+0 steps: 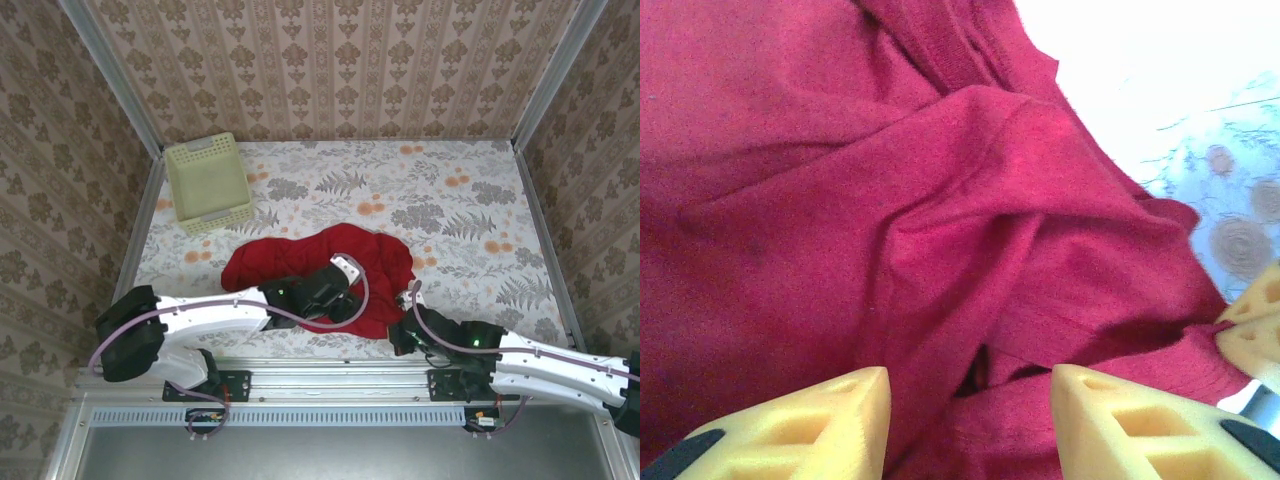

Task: Fold the inside-out t-shirt

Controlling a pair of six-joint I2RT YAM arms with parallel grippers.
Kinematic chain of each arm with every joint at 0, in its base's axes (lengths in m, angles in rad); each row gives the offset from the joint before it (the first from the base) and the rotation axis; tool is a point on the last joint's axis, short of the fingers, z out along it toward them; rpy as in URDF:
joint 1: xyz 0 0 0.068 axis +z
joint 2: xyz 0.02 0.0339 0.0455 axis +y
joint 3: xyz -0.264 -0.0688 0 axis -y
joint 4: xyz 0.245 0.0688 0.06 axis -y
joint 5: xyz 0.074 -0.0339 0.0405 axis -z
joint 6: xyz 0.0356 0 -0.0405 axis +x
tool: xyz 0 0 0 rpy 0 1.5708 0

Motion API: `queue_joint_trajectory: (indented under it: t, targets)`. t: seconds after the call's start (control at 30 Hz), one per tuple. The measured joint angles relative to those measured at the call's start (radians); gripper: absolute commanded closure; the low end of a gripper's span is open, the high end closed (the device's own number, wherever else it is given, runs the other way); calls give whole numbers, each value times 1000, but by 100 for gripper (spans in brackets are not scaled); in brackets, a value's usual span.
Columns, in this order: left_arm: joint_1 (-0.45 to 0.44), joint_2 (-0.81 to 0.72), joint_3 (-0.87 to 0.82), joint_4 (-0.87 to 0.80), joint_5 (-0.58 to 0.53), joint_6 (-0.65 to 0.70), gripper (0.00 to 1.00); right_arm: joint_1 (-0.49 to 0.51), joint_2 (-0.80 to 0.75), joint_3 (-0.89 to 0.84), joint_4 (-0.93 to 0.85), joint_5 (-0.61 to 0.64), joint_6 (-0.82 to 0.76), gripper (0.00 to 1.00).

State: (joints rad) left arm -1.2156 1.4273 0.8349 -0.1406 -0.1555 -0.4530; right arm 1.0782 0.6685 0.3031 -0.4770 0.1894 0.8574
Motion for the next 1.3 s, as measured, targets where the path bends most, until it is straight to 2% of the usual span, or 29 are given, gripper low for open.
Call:
queue_joint_trajectory:
  t: [0.17, 0.33, 0.53, 0.63, 0.77, 1.03, 1.3]
  targets:
    - [11, 101, 70, -68, -32, -20, 57, 0, 135, 10, -51, 8, 76, 99]
    - [27, 160, 77, -101, -15, -26, 64, 0, 213, 82, -93, 29, 81, 70]
    - [29, 161, 74, -91, 20, -35, 79, 0, 185, 166, -103, 51, 34, 66]
    - [35, 161, 58, -65, 42, -45, 83, 0, 226, 196, -86, 60, 21, 67]
    - [40, 161, 26, -34, 55, -56, 81, 0, 347, 217, -16, 66, 13, 64]
    - [75, 97, -82, 42, 61, -111, 71, 0, 550, 287, 77, 116, 5, 49]
    - [108, 30, -154, 93, 66, -154, 62, -8, 698, 352, 85, 173, -14, 46]
